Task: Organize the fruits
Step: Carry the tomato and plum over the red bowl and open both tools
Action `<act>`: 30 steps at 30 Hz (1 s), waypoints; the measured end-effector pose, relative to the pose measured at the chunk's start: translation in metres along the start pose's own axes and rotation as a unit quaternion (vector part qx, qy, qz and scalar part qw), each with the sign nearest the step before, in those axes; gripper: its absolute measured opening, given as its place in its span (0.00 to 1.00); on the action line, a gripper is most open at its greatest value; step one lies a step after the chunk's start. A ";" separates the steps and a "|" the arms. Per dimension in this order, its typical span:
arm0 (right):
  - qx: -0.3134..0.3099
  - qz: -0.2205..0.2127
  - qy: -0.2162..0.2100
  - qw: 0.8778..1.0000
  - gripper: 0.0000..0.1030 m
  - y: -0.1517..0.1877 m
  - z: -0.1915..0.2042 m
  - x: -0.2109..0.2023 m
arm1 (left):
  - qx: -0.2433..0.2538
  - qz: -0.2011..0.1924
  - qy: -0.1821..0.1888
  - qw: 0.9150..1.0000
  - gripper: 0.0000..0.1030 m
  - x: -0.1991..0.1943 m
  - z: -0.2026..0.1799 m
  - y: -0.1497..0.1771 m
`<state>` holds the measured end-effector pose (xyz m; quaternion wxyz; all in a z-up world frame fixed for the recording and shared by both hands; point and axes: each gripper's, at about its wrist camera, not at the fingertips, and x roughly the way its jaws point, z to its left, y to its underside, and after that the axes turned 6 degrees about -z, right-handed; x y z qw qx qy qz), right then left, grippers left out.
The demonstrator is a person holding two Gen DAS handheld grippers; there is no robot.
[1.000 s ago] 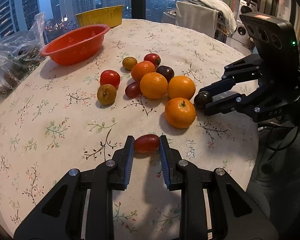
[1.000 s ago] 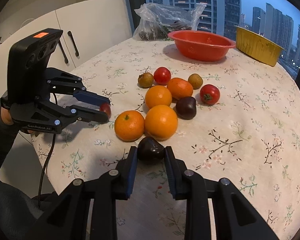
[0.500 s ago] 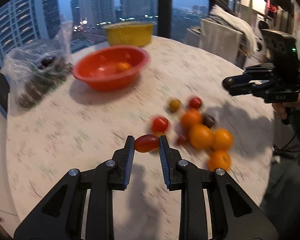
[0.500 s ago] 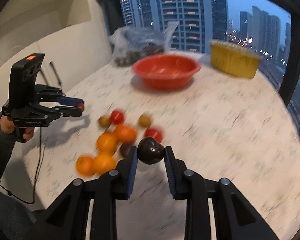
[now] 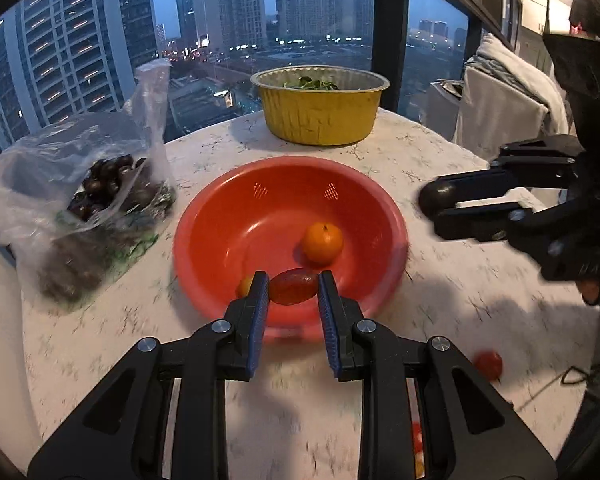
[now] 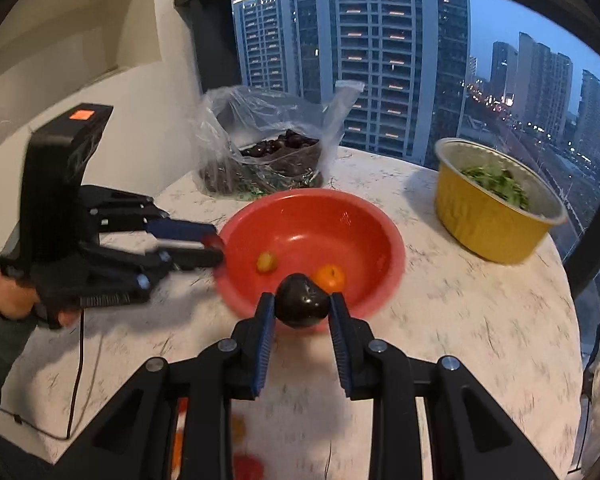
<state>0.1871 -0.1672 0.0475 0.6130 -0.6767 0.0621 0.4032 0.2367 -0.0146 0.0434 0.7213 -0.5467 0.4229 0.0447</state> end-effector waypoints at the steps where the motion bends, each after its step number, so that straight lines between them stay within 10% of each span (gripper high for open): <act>1: 0.002 0.009 -0.002 1.000 0.29 -0.003 -0.001 0.009 | 0.002 0.006 -0.001 1.000 0.23 0.009 -0.001 -0.002; 30: 0.000 0.102 0.035 0.994 0.29 -0.021 -0.016 0.135 | -0.021 0.050 0.007 0.999 0.24 0.085 -0.006 0.007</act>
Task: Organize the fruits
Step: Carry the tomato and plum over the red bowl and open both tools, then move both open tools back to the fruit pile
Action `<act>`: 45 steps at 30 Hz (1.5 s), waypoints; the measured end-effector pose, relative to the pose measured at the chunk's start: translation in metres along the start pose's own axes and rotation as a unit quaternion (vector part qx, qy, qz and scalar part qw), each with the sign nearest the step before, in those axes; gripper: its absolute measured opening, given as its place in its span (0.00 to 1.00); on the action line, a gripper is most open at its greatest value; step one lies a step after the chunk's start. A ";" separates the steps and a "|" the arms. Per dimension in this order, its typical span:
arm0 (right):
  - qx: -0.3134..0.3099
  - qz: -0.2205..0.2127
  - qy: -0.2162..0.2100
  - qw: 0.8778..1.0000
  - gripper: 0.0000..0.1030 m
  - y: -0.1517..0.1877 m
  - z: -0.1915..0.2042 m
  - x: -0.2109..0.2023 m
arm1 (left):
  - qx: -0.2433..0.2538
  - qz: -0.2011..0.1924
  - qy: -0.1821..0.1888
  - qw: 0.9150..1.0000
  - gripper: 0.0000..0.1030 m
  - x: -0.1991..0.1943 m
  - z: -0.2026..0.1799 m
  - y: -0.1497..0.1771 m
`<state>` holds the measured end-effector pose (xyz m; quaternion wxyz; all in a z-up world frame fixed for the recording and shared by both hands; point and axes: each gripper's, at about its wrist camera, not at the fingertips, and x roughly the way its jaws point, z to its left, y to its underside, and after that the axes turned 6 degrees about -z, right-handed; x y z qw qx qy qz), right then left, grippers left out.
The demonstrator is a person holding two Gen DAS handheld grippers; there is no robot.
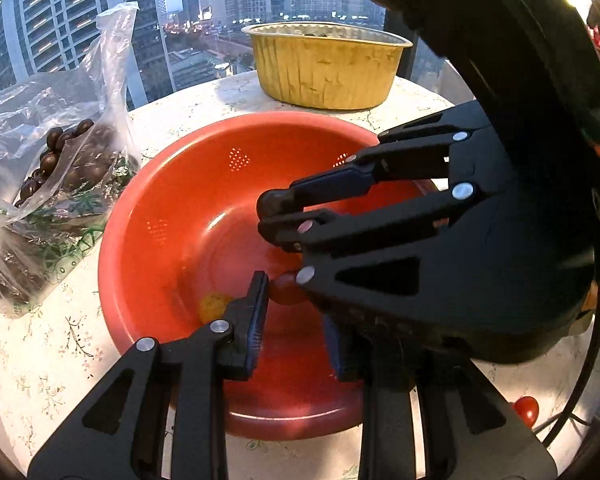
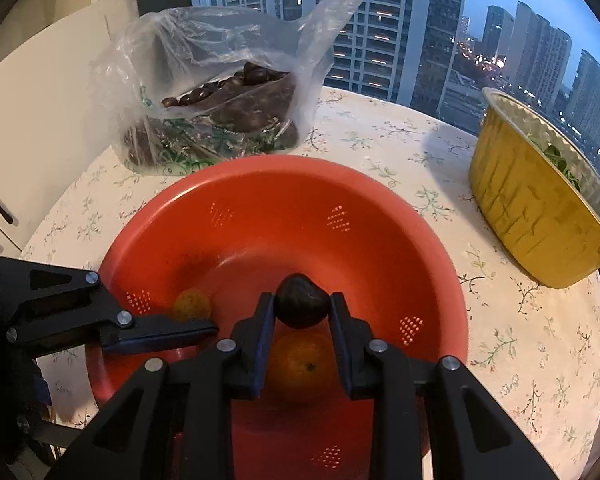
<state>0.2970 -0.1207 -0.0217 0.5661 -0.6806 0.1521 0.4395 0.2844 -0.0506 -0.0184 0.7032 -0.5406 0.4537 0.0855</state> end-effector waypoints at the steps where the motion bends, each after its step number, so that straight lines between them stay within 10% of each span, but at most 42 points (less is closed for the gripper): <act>1: -0.002 0.001 0.001 1.000 0.29 0.001 0.000 0.001 | -0.001 0.000 0.000 1.000 0.25 0.000 0.000 0.000; 5: -0.001 0.000 -0.001 1.000 0.30 0.002 0.000 0.002 | -0.001 -0.003 -0.005 1.000 0.29 0.001 0.000 -0.002; 7: -0.003 0.003 0.001 1.000 0.34 0.002 0.000 0.003 | -0.002 -0.008 -0.019 1.000 0.69 0.001 0.002 -0.003; 8: -0.006 0.001 0.000 1.000 0.35 0.002 0.001 0.002 | -0.002 -0.013 -0.023 1.000 0.74 -0.002 0.001 -0.003; 26: 0.021 -0.110 -0.005 0.994 0.76 0.024 -0.006 -0.102 | -0.024 -0.049 -0.043 0.998 0.96 -0.059 -0.003 0.012; 37: 0.036 -0.187 -0.043 0.981 0.89 0.133 0.021 -0.210 | -0.004 -0.127 -0.063 0.990 1.00 -0.158 -0.039 0.080; 45: 0.041 -0.172 -0.051 0.983 0.89 0.214 0.054 -0.224 | -0.029 -0.091 -0.038 0.995 1.00 -0.188 -0.079 0.147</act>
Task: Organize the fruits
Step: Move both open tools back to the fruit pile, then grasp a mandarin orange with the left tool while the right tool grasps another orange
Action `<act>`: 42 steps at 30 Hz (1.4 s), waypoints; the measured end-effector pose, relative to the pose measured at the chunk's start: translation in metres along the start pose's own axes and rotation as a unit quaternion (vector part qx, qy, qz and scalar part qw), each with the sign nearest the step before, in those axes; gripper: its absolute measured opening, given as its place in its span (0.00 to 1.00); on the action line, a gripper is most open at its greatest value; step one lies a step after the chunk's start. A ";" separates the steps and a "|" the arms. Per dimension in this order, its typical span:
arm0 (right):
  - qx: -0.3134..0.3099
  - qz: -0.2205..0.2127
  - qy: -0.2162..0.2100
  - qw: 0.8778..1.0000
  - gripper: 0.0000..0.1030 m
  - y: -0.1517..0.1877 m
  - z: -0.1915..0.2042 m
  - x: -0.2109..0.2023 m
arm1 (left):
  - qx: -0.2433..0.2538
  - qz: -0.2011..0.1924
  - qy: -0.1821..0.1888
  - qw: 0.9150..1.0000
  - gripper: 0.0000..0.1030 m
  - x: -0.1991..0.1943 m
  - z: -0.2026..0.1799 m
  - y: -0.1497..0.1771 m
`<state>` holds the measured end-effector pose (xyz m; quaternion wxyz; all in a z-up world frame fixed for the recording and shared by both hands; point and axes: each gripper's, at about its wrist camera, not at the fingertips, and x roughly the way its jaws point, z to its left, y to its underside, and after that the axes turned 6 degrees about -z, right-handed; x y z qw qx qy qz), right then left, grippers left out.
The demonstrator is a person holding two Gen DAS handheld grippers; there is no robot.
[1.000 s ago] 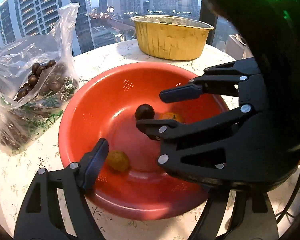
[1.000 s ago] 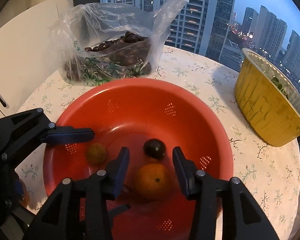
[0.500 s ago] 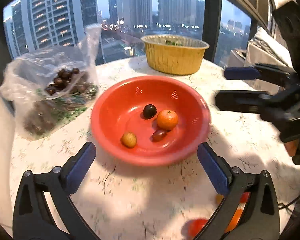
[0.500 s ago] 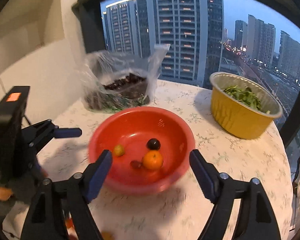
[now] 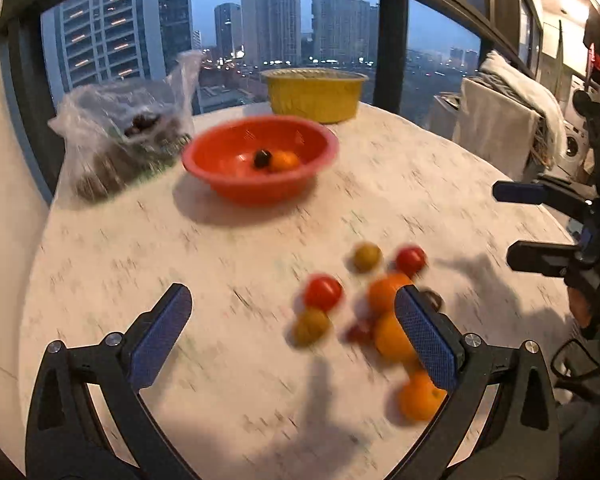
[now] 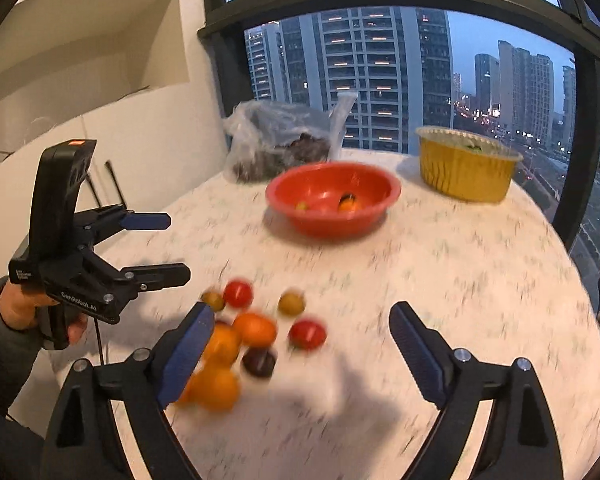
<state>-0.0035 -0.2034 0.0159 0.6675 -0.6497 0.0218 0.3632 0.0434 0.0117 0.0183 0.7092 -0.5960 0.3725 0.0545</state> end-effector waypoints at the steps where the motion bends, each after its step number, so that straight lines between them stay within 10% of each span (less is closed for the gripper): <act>1: 0.005 0.005 -0.007 1.000 0.89 0.007 0.003 -0.002 | -0.001 0.003 0.008 1.000 1.00 -0.003 -0.005 0.007; 20: 0.016 0.051 -0.007 0.999 0.80 0.049 0.020 0.002 | 0.072 0.068 0.082 0.992 0.98 -0.003 -0.068 0.071; 32: 0.021 0.057 -0.006 0.998 0.78 0.051 0.019 0.005 | 0.091 0.094 0.120 0.984 0.36 0.017 -0.075 0.067; 42: 0.019 0.070 -0.011 0.997 0.74 0.051 0.026 0.013 | 0.078 0.091 0.116 0.986 0.34 0.013 -0.073 0.069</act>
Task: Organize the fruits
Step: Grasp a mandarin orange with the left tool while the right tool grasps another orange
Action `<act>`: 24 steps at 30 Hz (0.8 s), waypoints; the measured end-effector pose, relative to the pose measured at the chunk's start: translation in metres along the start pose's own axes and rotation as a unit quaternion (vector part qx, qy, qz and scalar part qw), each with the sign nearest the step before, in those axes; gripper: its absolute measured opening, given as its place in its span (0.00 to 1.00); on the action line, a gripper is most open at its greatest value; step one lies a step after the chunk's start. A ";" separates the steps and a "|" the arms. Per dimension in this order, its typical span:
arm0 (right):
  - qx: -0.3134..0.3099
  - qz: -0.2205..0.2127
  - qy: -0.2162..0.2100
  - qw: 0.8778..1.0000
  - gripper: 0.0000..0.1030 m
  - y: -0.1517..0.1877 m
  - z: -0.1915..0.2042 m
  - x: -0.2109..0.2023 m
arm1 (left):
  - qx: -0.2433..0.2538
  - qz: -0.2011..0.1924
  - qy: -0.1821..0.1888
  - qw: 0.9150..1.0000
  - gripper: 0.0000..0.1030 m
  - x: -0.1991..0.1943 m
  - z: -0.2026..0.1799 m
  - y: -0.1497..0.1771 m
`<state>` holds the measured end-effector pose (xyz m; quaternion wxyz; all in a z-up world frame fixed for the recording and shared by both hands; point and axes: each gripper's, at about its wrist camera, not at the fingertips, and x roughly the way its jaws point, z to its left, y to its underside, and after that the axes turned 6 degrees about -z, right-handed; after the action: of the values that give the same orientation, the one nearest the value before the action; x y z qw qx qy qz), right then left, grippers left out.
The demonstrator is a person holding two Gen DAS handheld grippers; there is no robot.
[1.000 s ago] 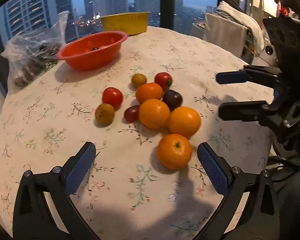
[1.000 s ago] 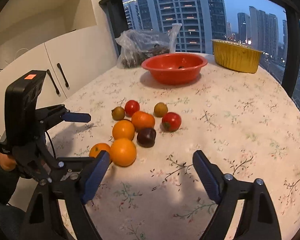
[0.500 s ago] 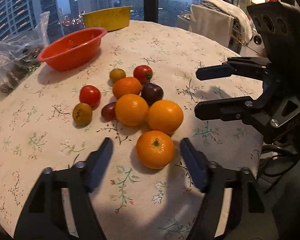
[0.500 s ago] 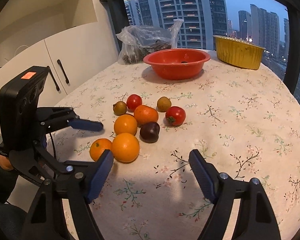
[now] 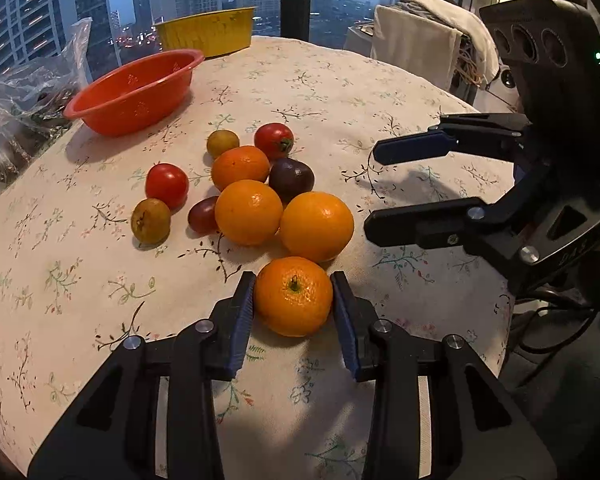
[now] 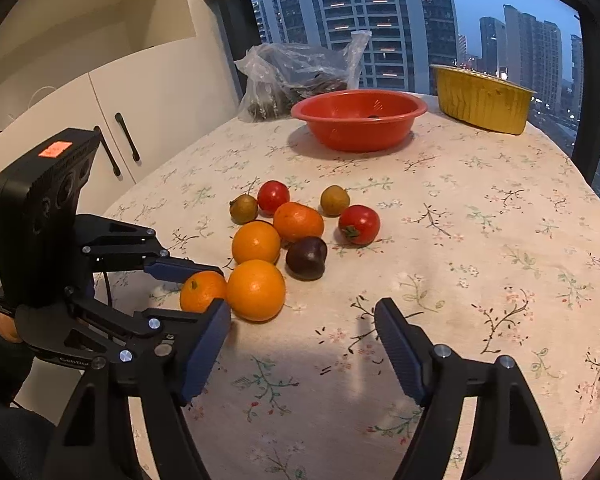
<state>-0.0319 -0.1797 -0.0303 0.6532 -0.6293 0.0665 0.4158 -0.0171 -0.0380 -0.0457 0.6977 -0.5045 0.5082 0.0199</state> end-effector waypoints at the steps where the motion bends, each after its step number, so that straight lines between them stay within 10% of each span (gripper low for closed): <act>1: -0.002 0.005 -0.001 1.000 0.73 0.000 0.002 0.003 | -0.003 -0.002 -0.001 1.000 0.34 -0.003 0.001 0.001; 24: -0.019 0.056 0.005 0.998 0.41 -0.010 0.032 0.045 | -0.080 -0.042 -0.033 0.995 0.34 -0.051 0.040 0.040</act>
<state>-0.0099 -0.1297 -0.0437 0.6169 -0.6387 0.0966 0.4496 -0.0354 0.0353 -0.0368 0.6719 -0.5783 0.4603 0.0476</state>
